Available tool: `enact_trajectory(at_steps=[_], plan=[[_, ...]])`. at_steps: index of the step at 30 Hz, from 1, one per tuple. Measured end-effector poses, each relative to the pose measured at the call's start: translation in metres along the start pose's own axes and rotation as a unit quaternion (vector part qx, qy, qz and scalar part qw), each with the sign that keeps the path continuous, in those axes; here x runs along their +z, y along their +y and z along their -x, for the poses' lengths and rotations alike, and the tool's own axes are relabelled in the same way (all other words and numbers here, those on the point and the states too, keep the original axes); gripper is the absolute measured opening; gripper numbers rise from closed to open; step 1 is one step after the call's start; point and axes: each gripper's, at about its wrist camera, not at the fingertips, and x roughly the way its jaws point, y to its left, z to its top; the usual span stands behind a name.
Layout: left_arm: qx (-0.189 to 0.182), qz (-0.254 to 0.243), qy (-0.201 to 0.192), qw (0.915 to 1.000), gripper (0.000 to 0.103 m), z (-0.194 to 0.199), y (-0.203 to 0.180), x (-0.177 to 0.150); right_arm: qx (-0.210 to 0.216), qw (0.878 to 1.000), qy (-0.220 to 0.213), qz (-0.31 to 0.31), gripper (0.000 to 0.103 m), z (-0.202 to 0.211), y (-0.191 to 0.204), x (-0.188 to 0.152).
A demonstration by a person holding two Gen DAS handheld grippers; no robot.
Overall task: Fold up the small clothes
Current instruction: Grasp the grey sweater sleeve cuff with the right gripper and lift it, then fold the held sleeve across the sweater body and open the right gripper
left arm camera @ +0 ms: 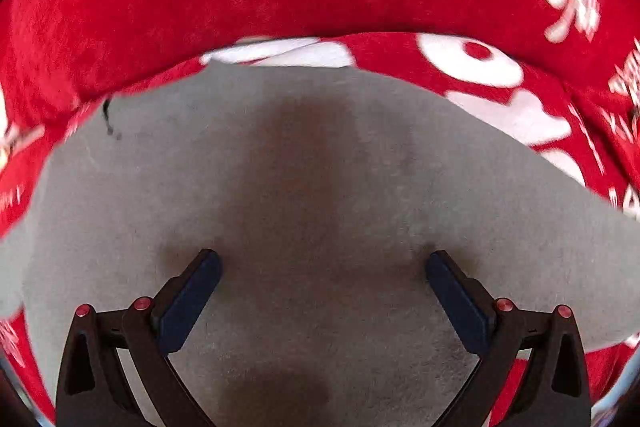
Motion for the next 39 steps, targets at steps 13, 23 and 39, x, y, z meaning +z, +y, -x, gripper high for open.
enact_trajectory(at_steps=[13,23,39], plan=[[-0.036,0.029,-0.012,0.9989,0.103,0.022,0.027,0.014,-0.018,0.979,-0.062,0.191,0.007,0.052,0.142,-0.013],[-0.059,0.119,-0.034,0.9905,0.103,0.057,0.178,-0.025,0.052,0.936,-0.043,0.345,0.007,0.042,0.331,-0.106],[-0.073,0.270,-0.044,0.9592,0.103,0.051,0.368,-0.113,0.004,0.846,0.125,0.518,0.007,-0.091,0.434,-0.363]])
